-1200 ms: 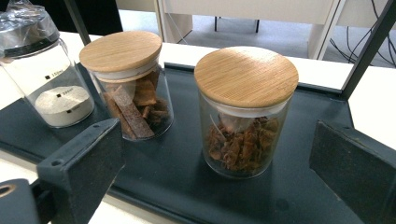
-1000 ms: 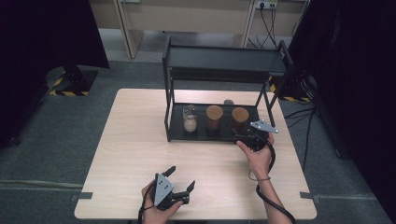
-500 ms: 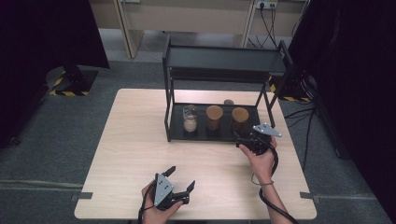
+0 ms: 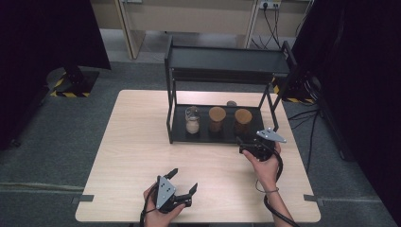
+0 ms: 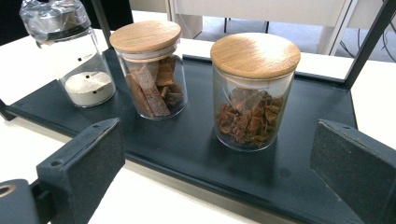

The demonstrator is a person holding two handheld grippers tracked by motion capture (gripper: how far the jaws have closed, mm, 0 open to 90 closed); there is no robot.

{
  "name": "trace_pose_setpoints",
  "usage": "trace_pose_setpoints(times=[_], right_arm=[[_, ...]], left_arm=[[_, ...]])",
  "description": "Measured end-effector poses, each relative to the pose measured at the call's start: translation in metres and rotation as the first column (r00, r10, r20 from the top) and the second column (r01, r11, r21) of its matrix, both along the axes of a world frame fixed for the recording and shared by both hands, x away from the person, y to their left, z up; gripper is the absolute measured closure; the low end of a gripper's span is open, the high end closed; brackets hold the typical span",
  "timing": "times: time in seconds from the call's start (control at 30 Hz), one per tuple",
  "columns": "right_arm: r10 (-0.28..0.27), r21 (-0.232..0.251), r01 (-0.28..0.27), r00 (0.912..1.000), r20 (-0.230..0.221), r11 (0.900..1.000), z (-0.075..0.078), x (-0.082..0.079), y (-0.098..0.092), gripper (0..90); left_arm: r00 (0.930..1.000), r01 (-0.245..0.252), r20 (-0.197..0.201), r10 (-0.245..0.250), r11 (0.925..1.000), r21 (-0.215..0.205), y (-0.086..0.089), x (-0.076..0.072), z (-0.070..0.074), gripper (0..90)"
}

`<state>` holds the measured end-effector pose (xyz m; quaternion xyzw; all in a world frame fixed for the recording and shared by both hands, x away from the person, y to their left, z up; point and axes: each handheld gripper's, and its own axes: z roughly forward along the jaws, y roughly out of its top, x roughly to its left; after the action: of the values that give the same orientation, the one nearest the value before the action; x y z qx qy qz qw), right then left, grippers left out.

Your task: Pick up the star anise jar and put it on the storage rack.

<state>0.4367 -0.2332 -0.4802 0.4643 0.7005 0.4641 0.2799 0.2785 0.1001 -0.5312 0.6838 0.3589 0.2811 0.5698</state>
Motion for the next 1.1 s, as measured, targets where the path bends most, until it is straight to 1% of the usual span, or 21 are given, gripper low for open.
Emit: trace_pose_setpoints(times=[0.13,0.73,1.1], right_arm=[[0.01,-0.004,-0.01,0.9999,0.003,1.0,-0.001,-0.004,-0.001,3.7],[0.01,0.0,-0.01,0.9999,0.013,1.0,-0.007,-0.019,-0.009,3.8],[-0.001,0.0,0.001,0.9999,0.012,1.0,-0.011,-0.029,-0.017,4.0]], left_arm=[[1.0,-0.001,-0.001,0.001,1.0,0.0,0.0,0.0,0.0,12.5],[1.0,-0.003,-0.002,0.003,1.0,-0.001,0.0,0.0,0.0,12.5],[1.0,-0.004,-0.002,0.004,1.0,0.0,0.0,0.0,0.0,12.5]])
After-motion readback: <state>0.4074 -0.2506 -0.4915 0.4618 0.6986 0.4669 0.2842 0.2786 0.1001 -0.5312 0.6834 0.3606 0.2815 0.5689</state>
